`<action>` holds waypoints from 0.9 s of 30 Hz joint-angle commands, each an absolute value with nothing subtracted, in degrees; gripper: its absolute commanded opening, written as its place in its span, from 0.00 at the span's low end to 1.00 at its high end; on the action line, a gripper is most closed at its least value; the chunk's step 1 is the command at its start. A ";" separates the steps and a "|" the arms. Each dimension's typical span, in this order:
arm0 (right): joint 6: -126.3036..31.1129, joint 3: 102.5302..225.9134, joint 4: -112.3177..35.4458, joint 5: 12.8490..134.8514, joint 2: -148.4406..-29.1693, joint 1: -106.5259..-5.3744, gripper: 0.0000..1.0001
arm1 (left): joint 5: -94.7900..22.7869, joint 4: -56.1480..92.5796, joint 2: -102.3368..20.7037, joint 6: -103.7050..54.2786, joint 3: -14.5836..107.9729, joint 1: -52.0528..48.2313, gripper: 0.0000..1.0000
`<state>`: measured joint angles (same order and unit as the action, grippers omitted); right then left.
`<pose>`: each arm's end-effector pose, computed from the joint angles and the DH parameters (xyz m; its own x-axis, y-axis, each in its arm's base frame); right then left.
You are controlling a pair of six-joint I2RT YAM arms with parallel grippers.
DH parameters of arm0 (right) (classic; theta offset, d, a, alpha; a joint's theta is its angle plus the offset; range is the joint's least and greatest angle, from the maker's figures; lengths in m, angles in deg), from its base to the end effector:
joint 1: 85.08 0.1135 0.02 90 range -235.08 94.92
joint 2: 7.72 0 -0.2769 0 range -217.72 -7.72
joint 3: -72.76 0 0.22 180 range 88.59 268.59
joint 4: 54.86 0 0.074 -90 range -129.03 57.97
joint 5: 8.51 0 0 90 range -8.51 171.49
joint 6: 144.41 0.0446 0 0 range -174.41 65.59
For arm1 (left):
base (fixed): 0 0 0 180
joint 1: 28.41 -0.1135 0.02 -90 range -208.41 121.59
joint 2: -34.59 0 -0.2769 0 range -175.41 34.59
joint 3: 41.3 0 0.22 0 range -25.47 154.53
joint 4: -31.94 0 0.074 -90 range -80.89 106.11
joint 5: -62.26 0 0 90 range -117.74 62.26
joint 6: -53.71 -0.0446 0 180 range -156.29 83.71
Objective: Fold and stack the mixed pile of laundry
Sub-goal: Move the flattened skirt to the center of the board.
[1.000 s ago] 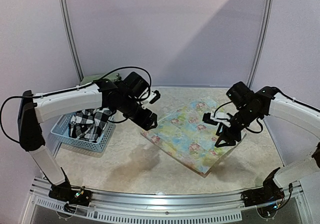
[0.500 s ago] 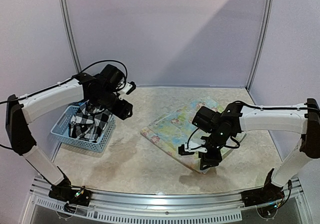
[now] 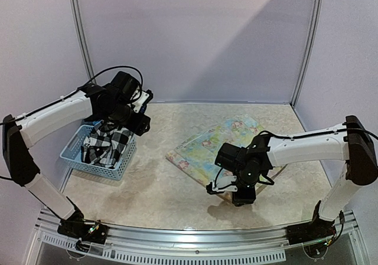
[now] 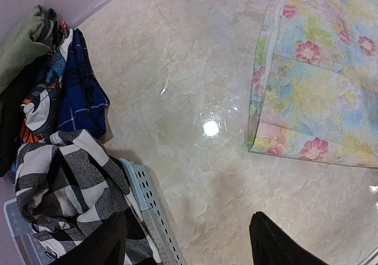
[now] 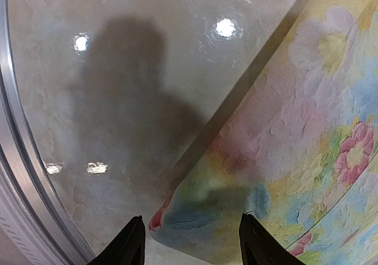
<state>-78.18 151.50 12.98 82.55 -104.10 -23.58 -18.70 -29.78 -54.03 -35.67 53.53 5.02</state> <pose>0.1294 0.2367 0.2038 -0.0814 -0.9946 -0.0647 -0.9952 0.0847 -0.0486 0.2533 -0.1588 0.3168 -0.6929 0.4446 -0.5676 0.4624 0.8781 0.1234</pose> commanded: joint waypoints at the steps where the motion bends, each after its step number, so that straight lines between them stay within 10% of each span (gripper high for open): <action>1: -75.87 150.67 12.21 84.59 -105.75 -21.97 0.55 | -17.77 -29.37 -55.66 -37.49 55.74 3.53 0.72; 8: -75.22 150.97 11.91 86.45 -108.92 -19.68 0.48 | -16.94 -27.92 -57.24 -37.74 56.46 2.71 0.72; 16: -76.09 150.10 16.40 94.11 -105.88 -19.76 0.01 | -21.76 -28.11 -62.51 -43.48 59.31 2.70 0.69; 27: -84.22 136.55 20.25 97.71 -89.92 -20.35 0.00 | -45.75 -22.64 -60.69 -62.76 49.82 8.46 0.63</action>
<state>-80.26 141.56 17.98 96.34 -95.93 -19.89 -36.47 -25.12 -61.70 -55.21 52.08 5.57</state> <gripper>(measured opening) 0.012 0.635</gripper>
